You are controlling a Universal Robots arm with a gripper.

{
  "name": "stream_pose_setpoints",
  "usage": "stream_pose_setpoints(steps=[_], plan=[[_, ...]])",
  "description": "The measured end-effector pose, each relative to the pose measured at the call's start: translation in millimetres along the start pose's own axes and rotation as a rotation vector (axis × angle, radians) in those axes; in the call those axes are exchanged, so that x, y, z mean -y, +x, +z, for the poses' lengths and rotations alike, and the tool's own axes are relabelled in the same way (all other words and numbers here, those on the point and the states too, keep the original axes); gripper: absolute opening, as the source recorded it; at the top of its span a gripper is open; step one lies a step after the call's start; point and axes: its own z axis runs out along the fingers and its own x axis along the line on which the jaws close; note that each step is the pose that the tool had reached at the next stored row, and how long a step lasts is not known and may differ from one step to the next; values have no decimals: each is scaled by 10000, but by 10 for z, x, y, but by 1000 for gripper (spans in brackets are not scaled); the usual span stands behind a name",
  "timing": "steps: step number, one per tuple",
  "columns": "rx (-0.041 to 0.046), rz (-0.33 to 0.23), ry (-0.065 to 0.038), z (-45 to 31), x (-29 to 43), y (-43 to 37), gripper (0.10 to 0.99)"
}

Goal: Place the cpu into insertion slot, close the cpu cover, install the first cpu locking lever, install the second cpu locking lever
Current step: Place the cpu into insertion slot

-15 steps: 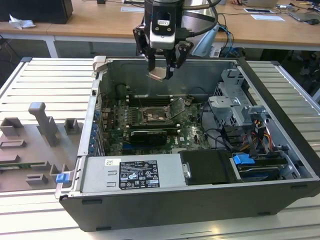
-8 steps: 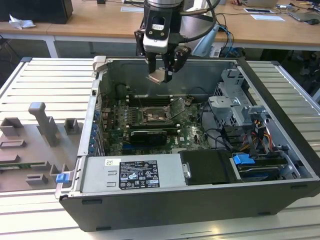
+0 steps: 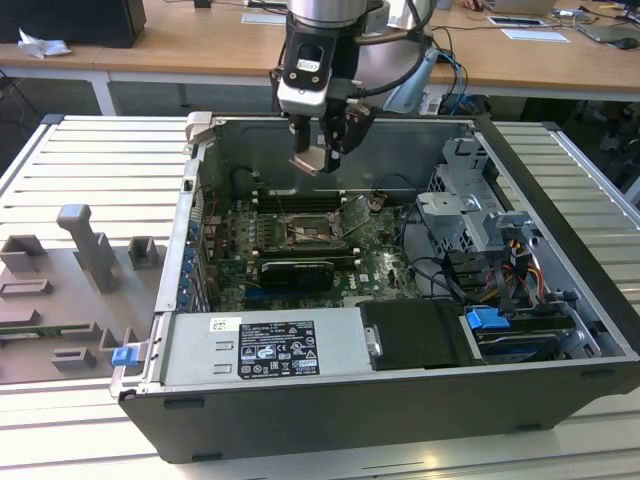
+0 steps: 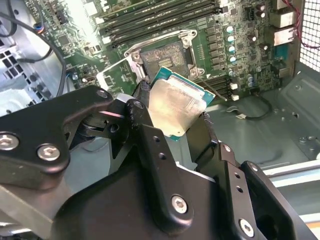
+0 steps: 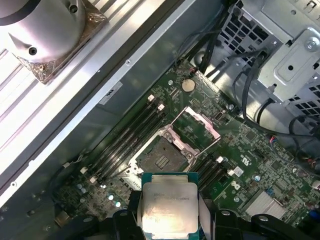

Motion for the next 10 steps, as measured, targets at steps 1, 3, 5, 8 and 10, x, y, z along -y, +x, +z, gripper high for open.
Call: stream_pose_setpoints(steps=[1, 3, 5, 8, 10], plan=[[-9, 69, 12, 13, 1, -1, 537], [-34, 240, 44, 39, 3, -1, 537], [-44, 479, 67, 63, 5, -1, 537], [-44, 818, 75, 86, 6, -2, 537], [-29, 1293, 70, 113, 7, -3, 537]])
